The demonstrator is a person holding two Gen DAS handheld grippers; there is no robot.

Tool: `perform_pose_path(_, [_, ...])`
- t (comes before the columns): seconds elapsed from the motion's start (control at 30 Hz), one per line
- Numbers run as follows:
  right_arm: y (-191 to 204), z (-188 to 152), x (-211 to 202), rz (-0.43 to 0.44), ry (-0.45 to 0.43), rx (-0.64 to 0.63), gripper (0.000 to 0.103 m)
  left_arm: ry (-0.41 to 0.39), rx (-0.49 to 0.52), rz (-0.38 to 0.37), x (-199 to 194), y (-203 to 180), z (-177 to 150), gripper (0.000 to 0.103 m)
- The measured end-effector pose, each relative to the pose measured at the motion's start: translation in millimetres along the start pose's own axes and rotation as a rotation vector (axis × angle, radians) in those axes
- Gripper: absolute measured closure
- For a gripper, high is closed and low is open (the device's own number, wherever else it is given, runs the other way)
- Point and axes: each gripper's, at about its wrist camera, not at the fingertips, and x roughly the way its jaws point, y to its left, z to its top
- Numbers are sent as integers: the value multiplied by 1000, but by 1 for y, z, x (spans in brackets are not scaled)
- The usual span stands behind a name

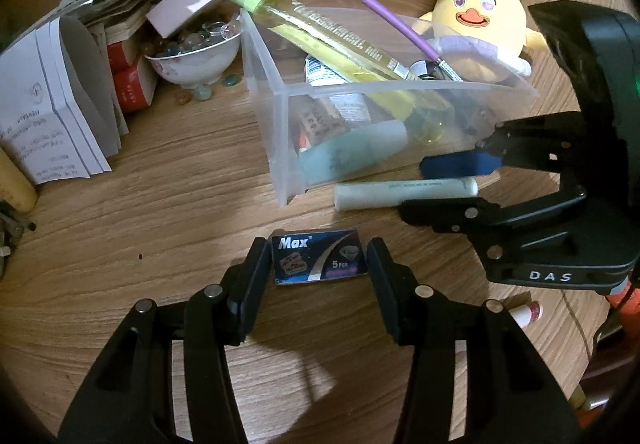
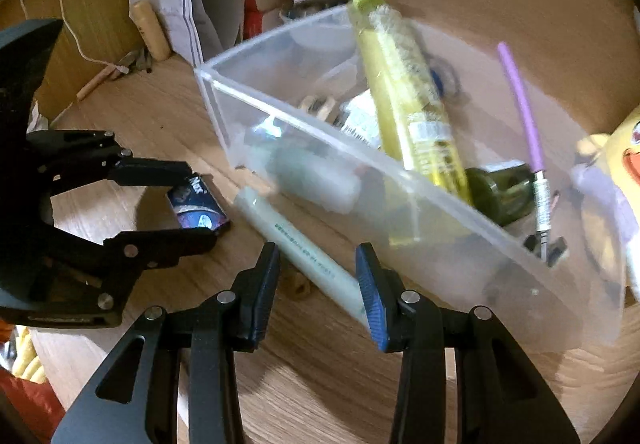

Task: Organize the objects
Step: 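Grasp the blue Max blade box with left gripper while right grasps the white marker, then lift the Max box and white marker and carry both over the clear box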

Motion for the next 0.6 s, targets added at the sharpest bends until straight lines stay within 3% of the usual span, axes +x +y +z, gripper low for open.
perform_pose_path(0.13, [-2, -5, -5, 35, 15, -1, 80, 1, 4, 1, -1, 1, -2, 53])
perform_pose_path(0.23, [0, -14, -11, 41, 15, -16, 85, 6, 18, 1, -1, -2, -3, 40])
perform_pose_path(0.3, [5, -15, -11, 48, 11, -22, 88, 6, 35, 20, 0, -6, -4, 40])
perform_pose_path(0.4, [12, -18, -15, 37, -11, -36, 89, -2, 56, 45, 2, -10, -3, 55])
perform_pose_path(0.6, [14, -25, -35, 43, -76, -17, 89, -25, 2, 3, -4, -1, -2, 55])
